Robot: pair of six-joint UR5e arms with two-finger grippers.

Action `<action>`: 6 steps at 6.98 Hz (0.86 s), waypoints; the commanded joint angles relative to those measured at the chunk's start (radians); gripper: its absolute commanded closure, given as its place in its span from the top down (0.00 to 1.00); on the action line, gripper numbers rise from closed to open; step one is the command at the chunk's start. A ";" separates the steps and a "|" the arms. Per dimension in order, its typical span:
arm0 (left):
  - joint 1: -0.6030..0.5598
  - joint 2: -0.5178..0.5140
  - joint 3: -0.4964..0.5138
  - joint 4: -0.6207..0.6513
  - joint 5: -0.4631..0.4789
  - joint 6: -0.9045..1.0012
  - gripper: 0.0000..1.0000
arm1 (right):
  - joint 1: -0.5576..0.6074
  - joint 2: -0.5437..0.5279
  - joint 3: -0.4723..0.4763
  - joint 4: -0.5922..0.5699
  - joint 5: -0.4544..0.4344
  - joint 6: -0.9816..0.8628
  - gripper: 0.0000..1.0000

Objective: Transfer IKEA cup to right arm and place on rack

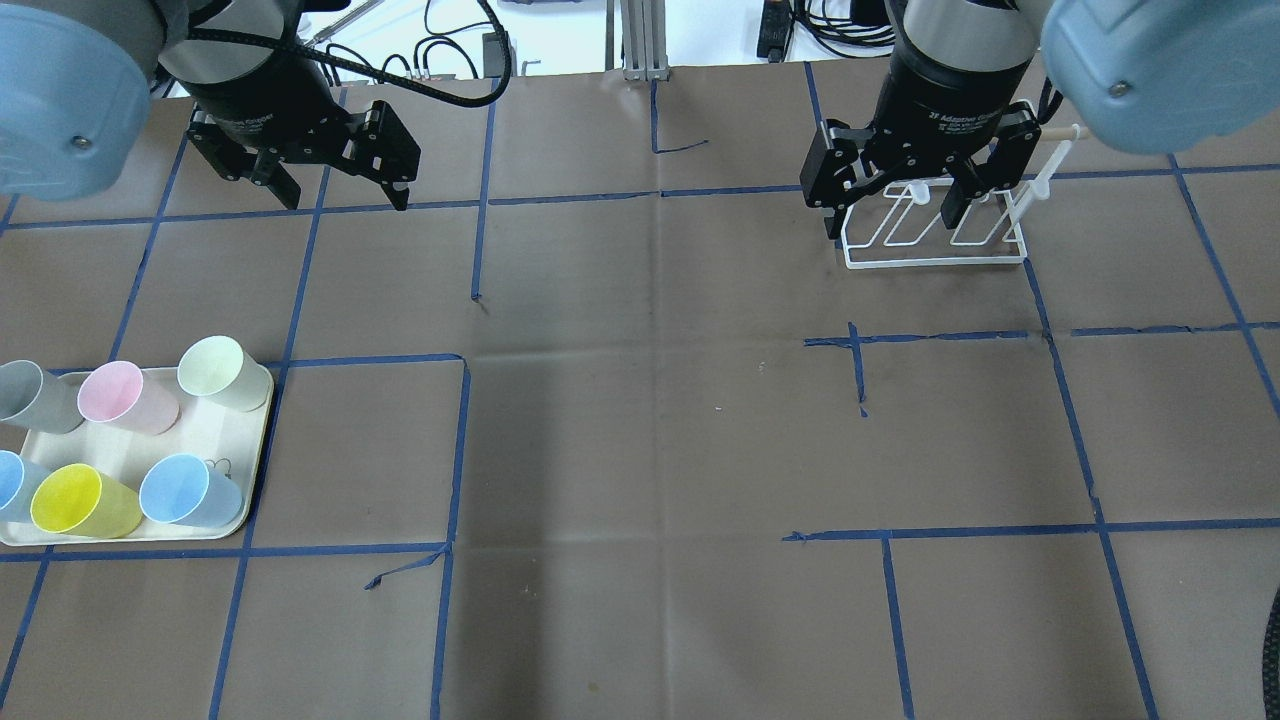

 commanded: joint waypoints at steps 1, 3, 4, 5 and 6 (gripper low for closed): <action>0.000 0.001 0.000 0.000 0.000 0.000 1.00 | 0.000 0.012 0.002 -0.001 0.003 0.001 1.00; 0.000 0.001 0.000 0.000 0.000 0.000 1.00 | 0.000 0.008 0.002 -0.004 0.001 0.001 1.00; 0.000 0.001 0.000 -0.002 0.000 0.000 1.00 | 0.000 0.008 0.002 -0.004 0.001 0.001 1.00; 0.000 0.001 0.000 -0.002 0.002 0.000 1.00 | 0.000 0.005 0.002 -0.003 0.001 0.001 1.00; 0.000 0.003 -0.002 -0.002 0.002 0.000 1.00 | 0.000 0.005 0.002 -0.003 0.001 0.001 1.00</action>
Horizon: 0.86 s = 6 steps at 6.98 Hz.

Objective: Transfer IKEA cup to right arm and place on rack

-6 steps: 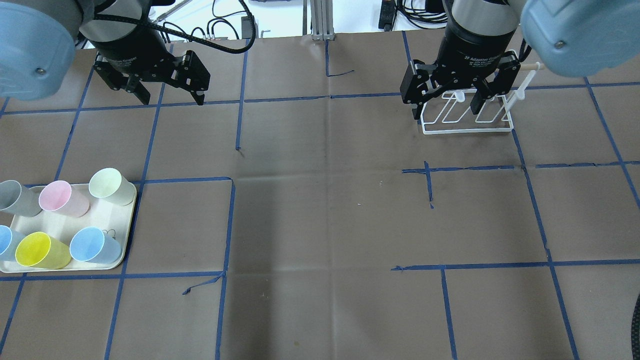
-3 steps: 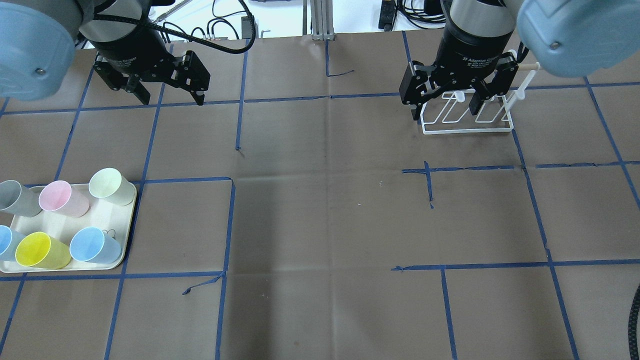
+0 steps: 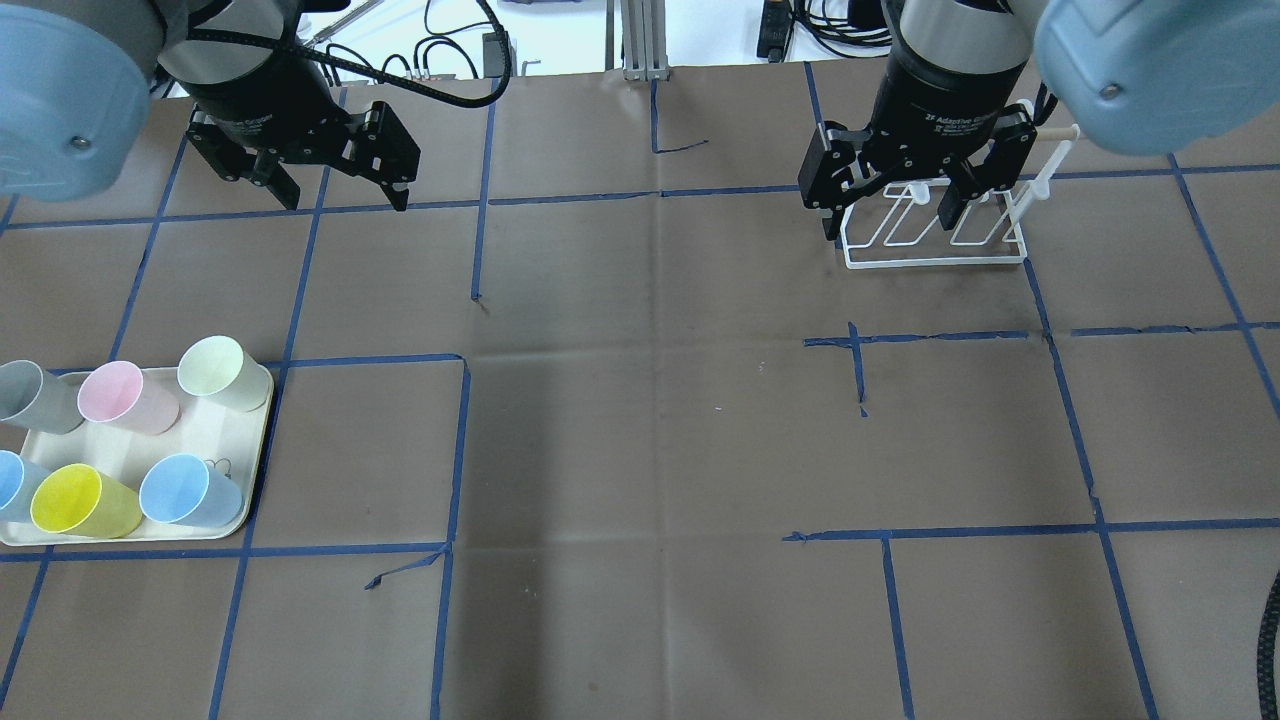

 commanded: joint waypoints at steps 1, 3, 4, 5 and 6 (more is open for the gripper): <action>0.000 0.001 -0.001 0.000 0.001 0.000 1.00 | 0.000 0.000 0.000 0.000 0.002 0.000 1.00; 0.002 0.010 -0.001 0.000 0.002 0.005 1.00 | 0.002 0.000 0.000 -0.001 0.003 0.000 1.00; 0.003 0.010 -0.001 0.001 0.001 0.005 1.00 | 0.000 0.002 0.000 0.000 0.003 0.000 1.00; 0.006 0.009 -0.003 -0.002 0.001 0.012 1.00 | 0.000 0.003 0.000 0.000 0.003 0.000 1.00; 0.011 0.001 -0.006 0.000 0.001 0.017 1.00 | 0.000 0.003 -0.002 0.000 0.003 0.000 1.00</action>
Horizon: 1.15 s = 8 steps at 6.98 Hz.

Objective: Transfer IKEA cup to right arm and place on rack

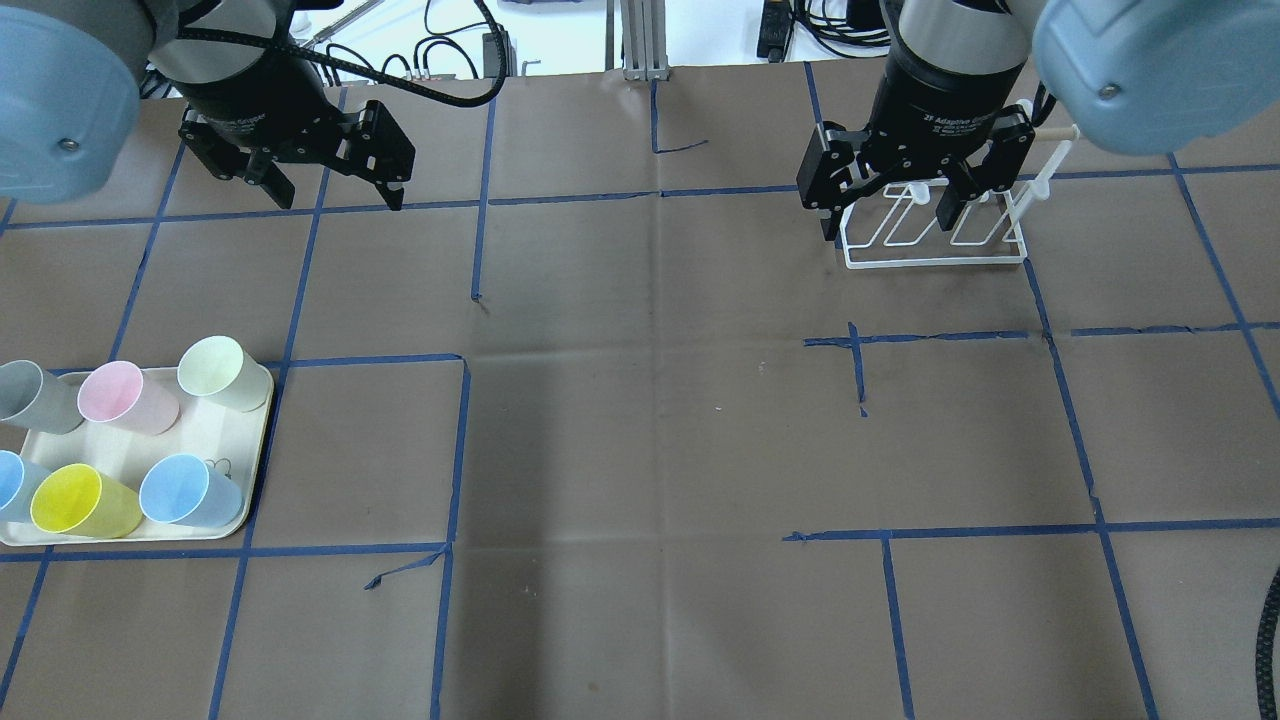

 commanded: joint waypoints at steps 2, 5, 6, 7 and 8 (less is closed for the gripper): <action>0.090 0.011 -0.088 0.028 -0.006 0.021 1.00 | 0.000 0.005 -0.001 -0.001 -0.001 -0.003 1.00; 0.234 0.040 -0.176 0.051 -0.003 0.176 0.99 | -0.005 0.008 -0.020 -0.018 0.005 -0.003 1.00; 0.296 0.052 -0.206 0.066 -0.003 0.223 0.99 | -0.005 0.015 -0.020 -0.067 0.006 -0.002 1.00; 0.337 0.055 -0.228 0.132 -0.002 0.292 0.99 | -0.003 0.016 -0.014 -0.119 0.006 -0.002 1.00; 0.394 0.033 -0.237 0.185 -0.002 0.351 0.99 | 0.000 -0.001 -0.017 -0.118 0.005 0.000 1.00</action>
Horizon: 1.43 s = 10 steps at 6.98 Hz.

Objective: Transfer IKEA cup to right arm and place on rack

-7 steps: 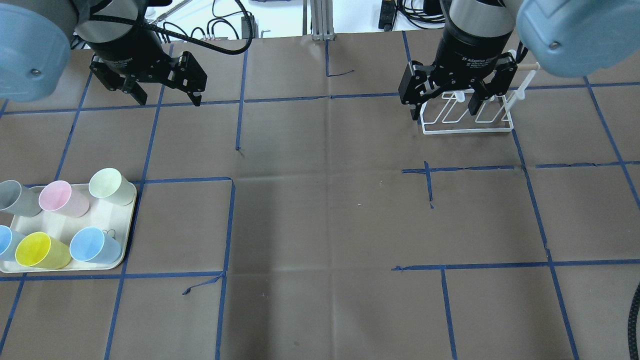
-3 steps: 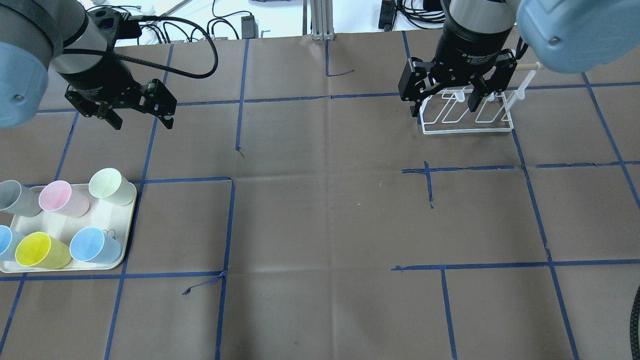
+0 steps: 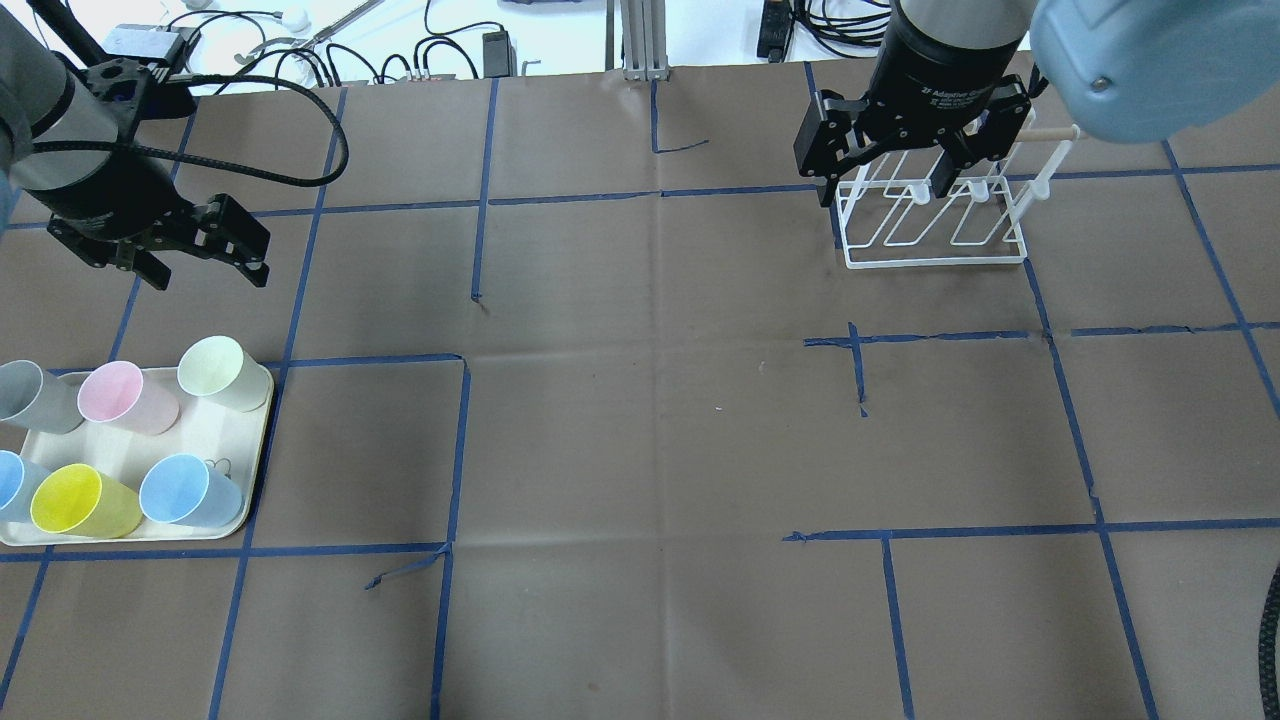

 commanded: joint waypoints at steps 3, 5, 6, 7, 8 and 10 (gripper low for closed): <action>0.111 -0.099 -0.015 0.083 -0.001 0.075 0.99 | 0.006 -0.014 0.015 -0.010 -0.015 -0.011 1.00; 0.108 -0.199 -0.019 0.136 -0.013 0.066 0.99 | 0.007 -0.063 0.079 -0.002 -0.012 -0.012 1.00; 0.106 -0.233 -0.024 0.159 -0.010 0.066 0.99 | 0.007 -0.096 0.122 -0.014 -0.013 -0.011 1.00; 0.106 -0.238 -0.062 0.183 -0.010 0.061 0.99 | 0.007 -0.104 0.133 -0.016 -0.015 -0.011 1.00; 0.106 -0.236 -0.132 0.270 -0.006 0.063 0.99 | 0.009 -0.104 0.133 -0.016 -0.015 -0.011 1.00; 0.106 -0.226 -0.220 0.364 0.000 0.066 0.99 | 0.007 -0.104 0.135 -0.018 -0.015 -0.009 1.00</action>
